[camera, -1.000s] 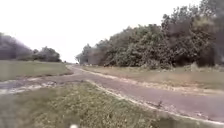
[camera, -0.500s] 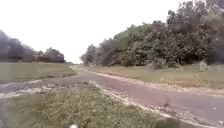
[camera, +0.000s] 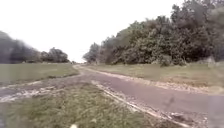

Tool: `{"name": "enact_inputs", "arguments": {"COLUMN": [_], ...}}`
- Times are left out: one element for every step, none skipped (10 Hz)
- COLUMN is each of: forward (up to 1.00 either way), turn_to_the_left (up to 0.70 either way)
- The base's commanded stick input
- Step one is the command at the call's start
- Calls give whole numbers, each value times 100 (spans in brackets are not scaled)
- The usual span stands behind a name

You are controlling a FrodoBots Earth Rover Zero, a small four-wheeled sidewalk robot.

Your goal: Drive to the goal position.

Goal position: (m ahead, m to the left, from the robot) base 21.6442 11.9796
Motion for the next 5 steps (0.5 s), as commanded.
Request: {"name": "enact_inputs", "arguments": {"forward": [70,70,70,70,70], "turn_to_the_left": [0,0,0,0,0]}}
